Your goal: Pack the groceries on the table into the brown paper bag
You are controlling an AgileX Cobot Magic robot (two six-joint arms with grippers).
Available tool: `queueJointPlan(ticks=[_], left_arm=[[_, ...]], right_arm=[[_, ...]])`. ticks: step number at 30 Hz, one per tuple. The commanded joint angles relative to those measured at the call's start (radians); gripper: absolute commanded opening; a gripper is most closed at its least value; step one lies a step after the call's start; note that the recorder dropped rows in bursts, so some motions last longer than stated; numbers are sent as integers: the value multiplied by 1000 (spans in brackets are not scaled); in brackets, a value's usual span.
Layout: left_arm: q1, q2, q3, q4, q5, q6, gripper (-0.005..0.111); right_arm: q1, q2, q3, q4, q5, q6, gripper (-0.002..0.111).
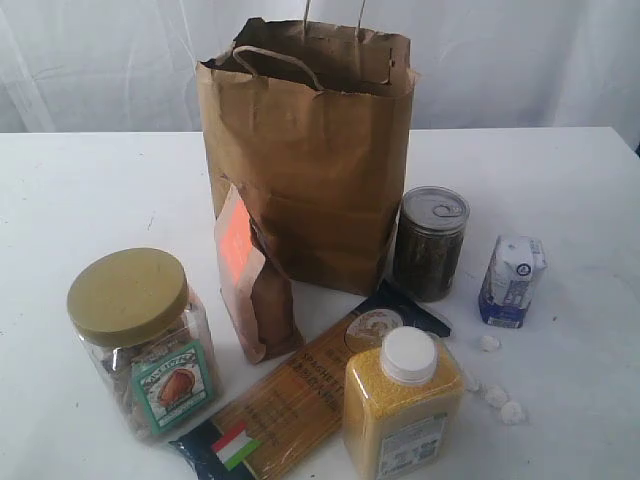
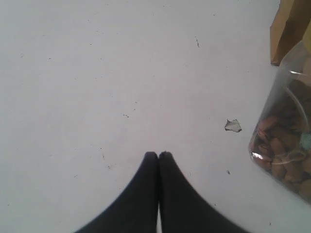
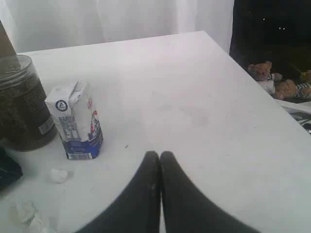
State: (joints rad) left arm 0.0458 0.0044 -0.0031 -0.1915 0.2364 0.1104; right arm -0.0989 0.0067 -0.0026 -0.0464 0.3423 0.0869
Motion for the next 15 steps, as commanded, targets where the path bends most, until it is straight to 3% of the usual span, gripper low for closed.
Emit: queueJointPlan(ticks=[1,6,11,15], left_arm=[[2,-4,3,-7,1,-1,0],[2,-4,3,-7,1,-1,0],[2,-4,3,-7,1,-1,0],[2,-4,3,-7,1,-1,0]], right_arm=[[-11,-7,3,-3,-7,-1,0],[-11,-7,3,-157,-52,-168,0],[-11,-7,3,0,-407,-52,0],[-11,-7,3,-2,-629,-87,0]])
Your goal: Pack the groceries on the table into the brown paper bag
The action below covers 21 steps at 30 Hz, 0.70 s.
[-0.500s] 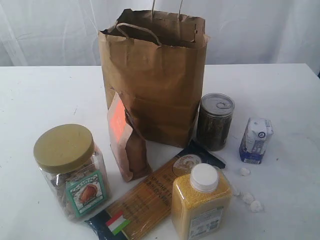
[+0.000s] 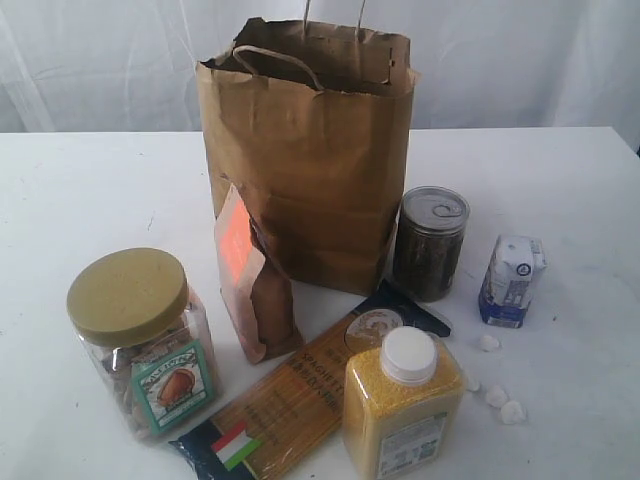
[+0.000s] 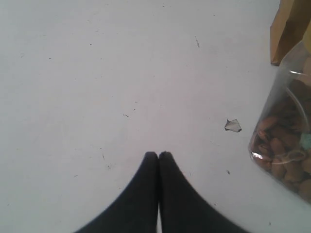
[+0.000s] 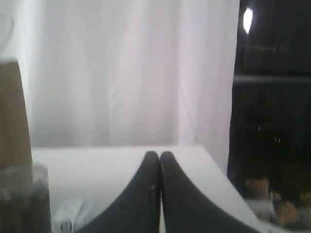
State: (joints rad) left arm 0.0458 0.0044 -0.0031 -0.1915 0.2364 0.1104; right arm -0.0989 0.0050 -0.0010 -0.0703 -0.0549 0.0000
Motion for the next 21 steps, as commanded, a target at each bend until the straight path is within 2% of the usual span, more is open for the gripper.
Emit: queueJointPlan(ticks=[1,4,6,8,10,12,14,17,19,21], left_arm=[[2,-4,3,-7,1,-1,0],[2,-4,3,-7,1,-1,0],[2,-4,3,-7,1,-1,0],[2,-4,3,-7,1,-1,0],[2,-4,3,-7,1,-1,0],[2,-4,3,-7,1,-1,0],[2,-4,3,-7,1,-1,0],[2,-4,3,-7,1,-1,0],[2,-4,3,-7,1,-1,0],[2,-4,3,-7,1,-1,0]], right_arm=[[-11,-5,1,22,-278,0,0],[-11,-5,1,22,-493,55,0],[-11,-5,1,24,-658,292,0],[-11,-5,-14,18,-737,585,0],[-11,-5,-53,-2,-759,822,0],[-11,-5,-105,-16,-743,955,0],[-11,-4,-178,15,-673,970,0],[-11,104,-315,259,-624,899,0],[-11,218,-429,423,-731,849,0],[-11,340,-539,471,-877,806,0]])
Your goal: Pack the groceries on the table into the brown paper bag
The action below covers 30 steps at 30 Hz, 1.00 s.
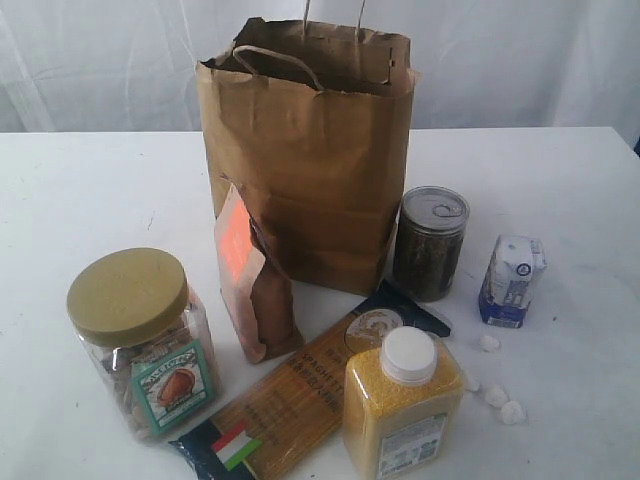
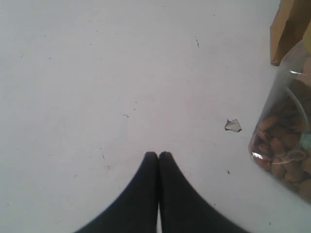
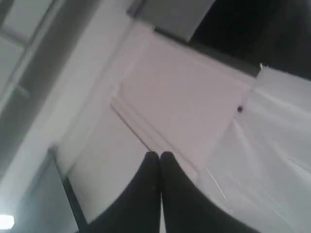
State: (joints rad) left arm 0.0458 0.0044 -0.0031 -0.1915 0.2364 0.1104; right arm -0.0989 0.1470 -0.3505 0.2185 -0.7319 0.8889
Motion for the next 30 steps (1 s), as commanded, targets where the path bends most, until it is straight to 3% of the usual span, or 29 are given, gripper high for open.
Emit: queueJointPlan(ticks=[1,5,11,16,19,26,30], left_arm=[[2,-4,3,-7,1,-1,0],[2,-4,3,-7,1,-1,0],[2,-4,3,-7,1,-1,0],[2,-4,3,-7,1,-1,0],[2,-4,3,-7,1,-1,0],[2,-4,3,-7,1,-1,0],[2,-4,3,-7,1,-1,0]], right_arm=[[-11,271,-254,182,-279,-112,0],[-11,543,-529,35,-343,-140,0],[-11,826,-752,-310,-85,-286,0],[-18,1022,-753,-183,513,-949,0],[-37,1161,-753,-151,775,-1320,0],[-42,1277,-753,-144,1374,-1376,0],[-42,1245,-755,-122,1618,-1442,0]])
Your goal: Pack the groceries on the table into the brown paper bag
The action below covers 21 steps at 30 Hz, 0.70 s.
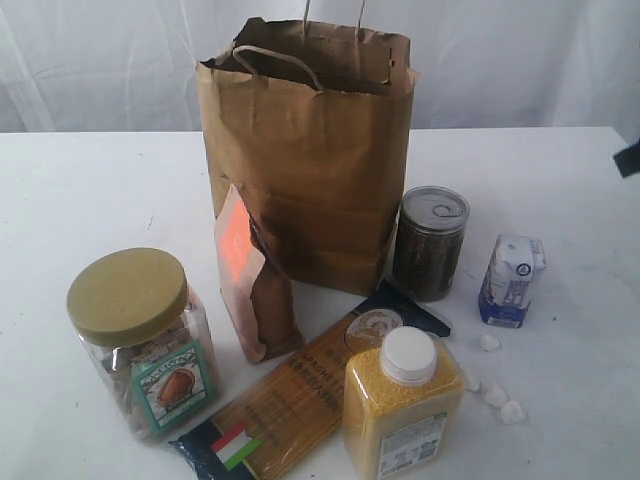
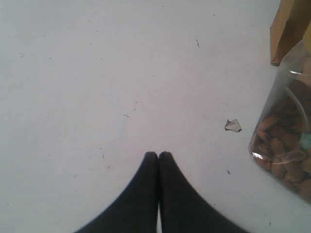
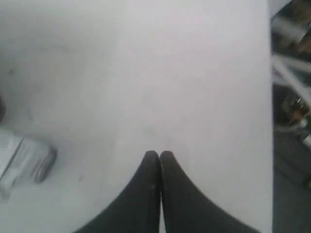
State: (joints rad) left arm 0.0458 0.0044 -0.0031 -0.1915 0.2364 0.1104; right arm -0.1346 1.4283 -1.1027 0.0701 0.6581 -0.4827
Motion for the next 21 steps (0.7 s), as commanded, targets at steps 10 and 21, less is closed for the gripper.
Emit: queueJointPlan(ticks=[10,21], left_arm=[[2,-4,3,-7,1,-1,0],[2,-4,3,-7,1,-1,0]], right_arm=[[270,-219,-3,464,255,-594,0],[580,-91,-3,461,413,-1031,4]])
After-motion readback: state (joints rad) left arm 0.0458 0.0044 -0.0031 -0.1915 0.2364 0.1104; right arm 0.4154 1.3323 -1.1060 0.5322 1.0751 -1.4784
